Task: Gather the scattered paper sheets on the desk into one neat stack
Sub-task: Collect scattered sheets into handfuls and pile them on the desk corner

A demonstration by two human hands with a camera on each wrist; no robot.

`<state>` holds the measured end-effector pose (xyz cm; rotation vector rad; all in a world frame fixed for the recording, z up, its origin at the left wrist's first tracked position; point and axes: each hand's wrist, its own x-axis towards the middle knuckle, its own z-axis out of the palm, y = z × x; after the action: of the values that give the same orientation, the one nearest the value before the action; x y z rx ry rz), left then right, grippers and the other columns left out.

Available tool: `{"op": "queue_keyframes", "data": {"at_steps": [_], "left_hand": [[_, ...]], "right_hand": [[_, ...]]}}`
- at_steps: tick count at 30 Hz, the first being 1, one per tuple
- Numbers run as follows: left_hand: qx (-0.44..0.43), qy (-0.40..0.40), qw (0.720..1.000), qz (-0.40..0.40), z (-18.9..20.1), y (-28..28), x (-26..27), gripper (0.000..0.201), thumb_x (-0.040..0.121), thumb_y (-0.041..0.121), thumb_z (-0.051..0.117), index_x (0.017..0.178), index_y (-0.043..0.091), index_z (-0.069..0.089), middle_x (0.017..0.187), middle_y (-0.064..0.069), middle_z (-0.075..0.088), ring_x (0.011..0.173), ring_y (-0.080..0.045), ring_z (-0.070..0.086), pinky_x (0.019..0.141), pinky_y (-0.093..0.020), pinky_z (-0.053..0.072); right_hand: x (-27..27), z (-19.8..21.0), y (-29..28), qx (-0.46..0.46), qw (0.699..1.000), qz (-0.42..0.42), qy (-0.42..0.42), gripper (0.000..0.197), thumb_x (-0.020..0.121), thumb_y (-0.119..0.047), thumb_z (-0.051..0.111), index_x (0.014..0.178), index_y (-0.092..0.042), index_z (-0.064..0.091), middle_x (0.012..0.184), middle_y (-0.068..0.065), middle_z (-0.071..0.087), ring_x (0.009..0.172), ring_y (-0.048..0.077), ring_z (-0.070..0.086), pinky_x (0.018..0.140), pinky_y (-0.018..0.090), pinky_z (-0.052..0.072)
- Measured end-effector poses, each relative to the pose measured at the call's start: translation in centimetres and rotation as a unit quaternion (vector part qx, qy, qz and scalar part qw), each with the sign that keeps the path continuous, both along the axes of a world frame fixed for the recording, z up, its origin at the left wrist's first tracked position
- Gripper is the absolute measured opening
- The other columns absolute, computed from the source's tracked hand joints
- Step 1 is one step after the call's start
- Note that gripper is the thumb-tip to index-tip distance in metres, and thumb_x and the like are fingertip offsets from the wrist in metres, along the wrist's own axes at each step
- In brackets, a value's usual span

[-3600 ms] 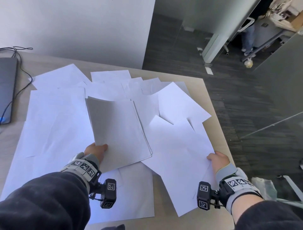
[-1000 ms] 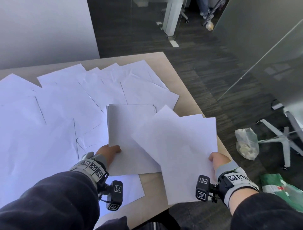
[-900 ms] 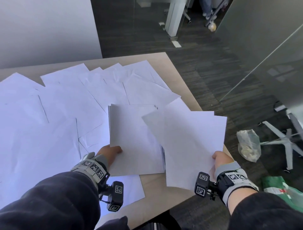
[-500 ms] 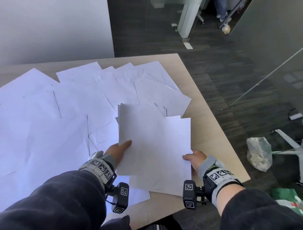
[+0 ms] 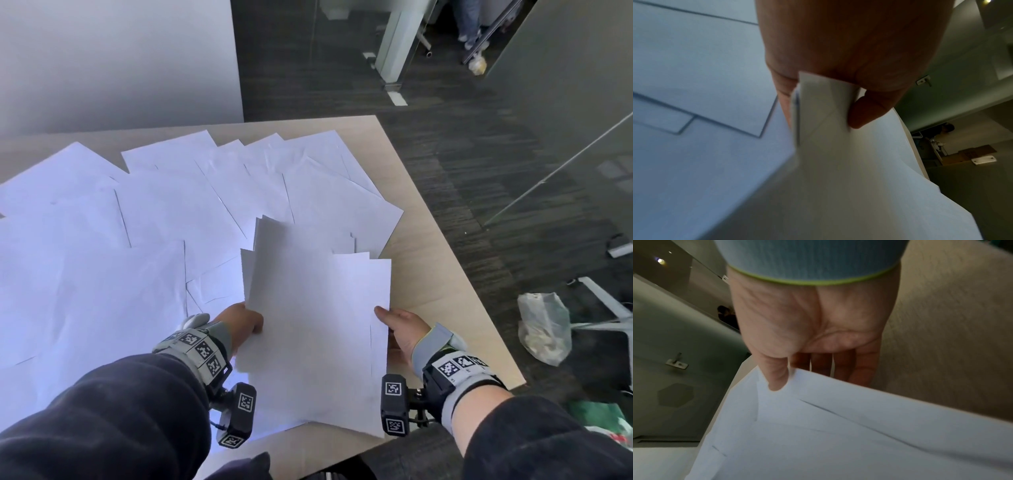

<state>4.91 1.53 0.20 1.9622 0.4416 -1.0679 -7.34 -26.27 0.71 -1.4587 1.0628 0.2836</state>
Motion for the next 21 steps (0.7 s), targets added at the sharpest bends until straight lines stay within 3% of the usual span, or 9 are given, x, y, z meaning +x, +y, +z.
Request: {"op": "queue_keyframes", "data": {"at_steps": [3,6,9,11,13,16,17,19,21], "left_hand": [[-0.002,0.007,0.999,-0.037,-0.3,0.5,0.5,0.062,0.048,0.005,0.053,0.108,0.000,0.066,0.102,-0.025,0.070,0.094,-0.041,0.069,0.092,-0.048,0.056],[-0.030,0.013,0.999,-0.029,0.2,0.5,0.1,0.057,0.043,0.005,0.053,0.098,0.004,0.069,0.087,-0.021,0.070,0.081,-0.039,0.068,0.087,-0.055,0.057],[-0.062,0.026,0.998,0.001,0.4,0.6,-0.3,0.036,0.069,0.005,0.077,0.104,0.009,0.071,0.094,-0.018,0.076,0.088,-0.038,0.072,0.089,-0.053,0.059],[-0.062,0.015,0.998,0.006,0.2,0.8,-0.3,0.027,0.083,0.011,0.077,0.110,0.013,0.070,0.098,-0.014,0.077,0.091,-0.035,0.074,0.091,-0.049,0.058],[-0.052,0.002,0.999,0.007,-0.3,0.9,-0.3,0.026,0.087,0.021,0.076,0.111,0.015,0.070,0.095,-0.009,0.077,0.088,-0.031,0.075,0.090,-0.043,0.059],[-0.055,-0.009,0.998,0.016,-0.7,1.0,-0.3,0.034,0.087,0.039,0.075,0.110,0.014,0.071,0.090,-0.004,0.079,0.082,-0.026,0.076,0.084,-0.036,0.060],[-0.050,-0.009,0.999,0.015,-0.6,0.9,-0.2,0.038,0.087,0.045,0.073,0.110,0.014,0.070,0.090,-0.003,0.079,0.082,-0.025,0.076,0.084,-0.036,0.059],[-0.027,-0.008,1.000,0.002,-0.5,0.9,0.0,0.046,0.087,0.058,0.068,0.106,0.016,0.067,0.093,-0.001,0.077,0.085,-0.024,0.074,0.088,-0.036,0.057],[-0.005,-0.008,1.000,-0.021,-0.3,0.9,0.2,0.049,0.084,0.066,0.064,0.101,0.020,0.065,0.094,0.000,0.075,0.087,-0.023,0.072,0.088,-0.035,0.055]], "right_hand": [[0.9,-0.5,0.4,-0.016,1.000,-0.003,0.001,0.012,0.094,-0.015,0.061,0.095,-0.006,0.069,0.087,0.006,0.070,0.079,0.025,0.065,0.080,0.037,0.054],[1.8,-1.0,0.8,-0.058,0.998,-0.009,0.009,0.028,0.088,-0.035,0.059,0.093,-0.009,0.069,0.089,0.015,0.071,0.082,0.029,0.065,0.093,0.051,0.052],[2.9,-0.9,1.6,-0.049,0.999,-0.009,-0.002,0.024,0.090,-0.042,0.054,0.087,-0.022,0.066,0.107,0.018,0.069,0.101,0.036,0.065,0.099,0.053,0.048],[3.6,-1.0,1.9,-0.063,0.998,-0.012,-0.013,0.027,0.094,-0.039,0.054,0.098,-0.016,0.066,0.117,0.022,0.063,0.113,0.040,0.059,0.103,0.050,0.044],[3.5,-1.0,1.8,-0.103,0.995,-0.005,0.003,0.036,0.094,-0.036,0.056,0.110,-0.005,0.064,0.109,0.025,0.064,0.104,0.038,0.061,0.093,0.040,0.047],[3.3,-1.6,1.5,-0.137,0.990,0.009,0.019,0.012,0.089,-0.022,0.062,0.084,-0.012,0.064,0.076,0.010,0.060,0.072,0.026,0.053,0.068,0.030,0.042],[3.3,-2.0,1.5,-0.141,0.989,0.015,0.028,0.014,0.088,-0.017,0.062,0.074,-0.012,0.061,0.070,0.009,0.055,0.066,0.023,0.047,0.064,0.029,0.039],[3.6,-2.8,2.0,-0.136,0.989,0.047,0.039,0.013,0.085,-0.011,0.063,0.073,-0.005,0.064,0.068,0.008,0.051,0.064,0.021,0.044,0.062,0.028,0.036],[4.2,-3.1,2.8,-0.128,0.988,0.079,0.034,0.015,0.085,-0.011,0.064,0.084,0.004,0.069,0.073,0.009,0.057,0.068,0.022,0.049,0.064,0.028,0.039]]}}
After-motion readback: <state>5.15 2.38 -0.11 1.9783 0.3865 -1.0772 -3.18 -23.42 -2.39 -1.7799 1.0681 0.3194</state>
